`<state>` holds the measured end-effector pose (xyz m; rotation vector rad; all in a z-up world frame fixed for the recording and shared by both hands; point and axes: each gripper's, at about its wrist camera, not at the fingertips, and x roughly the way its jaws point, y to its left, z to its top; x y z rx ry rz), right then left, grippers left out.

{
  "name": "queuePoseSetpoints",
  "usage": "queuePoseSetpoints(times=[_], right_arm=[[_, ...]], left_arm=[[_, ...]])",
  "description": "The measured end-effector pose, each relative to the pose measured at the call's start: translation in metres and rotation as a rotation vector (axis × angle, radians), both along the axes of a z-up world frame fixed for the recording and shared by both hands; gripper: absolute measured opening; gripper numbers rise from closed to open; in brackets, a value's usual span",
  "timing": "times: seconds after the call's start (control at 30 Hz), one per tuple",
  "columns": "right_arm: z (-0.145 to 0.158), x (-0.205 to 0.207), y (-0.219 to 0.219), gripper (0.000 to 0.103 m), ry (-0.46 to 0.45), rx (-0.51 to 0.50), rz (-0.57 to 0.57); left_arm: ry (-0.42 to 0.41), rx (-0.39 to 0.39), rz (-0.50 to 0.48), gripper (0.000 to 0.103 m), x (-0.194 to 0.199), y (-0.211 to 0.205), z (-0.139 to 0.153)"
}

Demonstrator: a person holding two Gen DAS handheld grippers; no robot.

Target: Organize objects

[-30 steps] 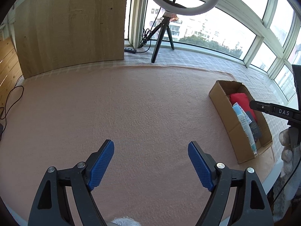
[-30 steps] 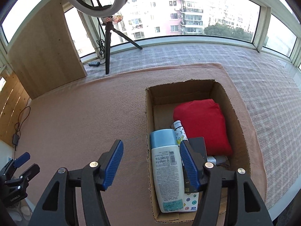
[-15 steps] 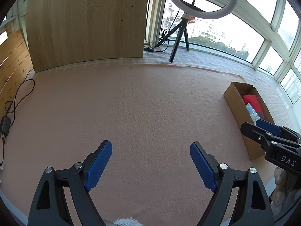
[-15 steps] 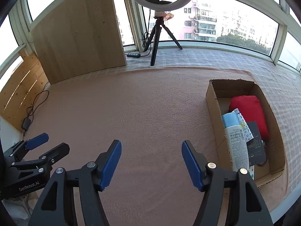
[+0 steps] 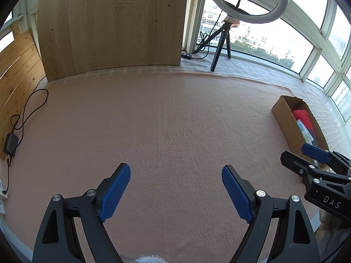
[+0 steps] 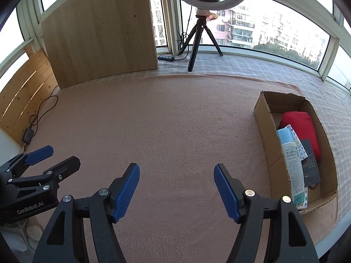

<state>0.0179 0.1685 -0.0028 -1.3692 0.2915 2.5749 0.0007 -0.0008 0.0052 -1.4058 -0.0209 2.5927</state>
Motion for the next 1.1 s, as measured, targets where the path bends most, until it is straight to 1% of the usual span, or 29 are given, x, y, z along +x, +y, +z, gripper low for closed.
queuePoseSetpoints(times=[0.37,1.1], right_arm=[[0.002,-0.0044,-0.0021,0.067,0.001,0.021,-0.004],[0.0007,-0.0058,-0.0022,0.067,-0.005,0.017,-0.007]], left_arm=[[0.007,-0.007,0.007,0.088,-0.0067,-0.004,0.0011],[0.013,-0.012,0.017,0.088,-0.0074,-0.0071,0.0023]])
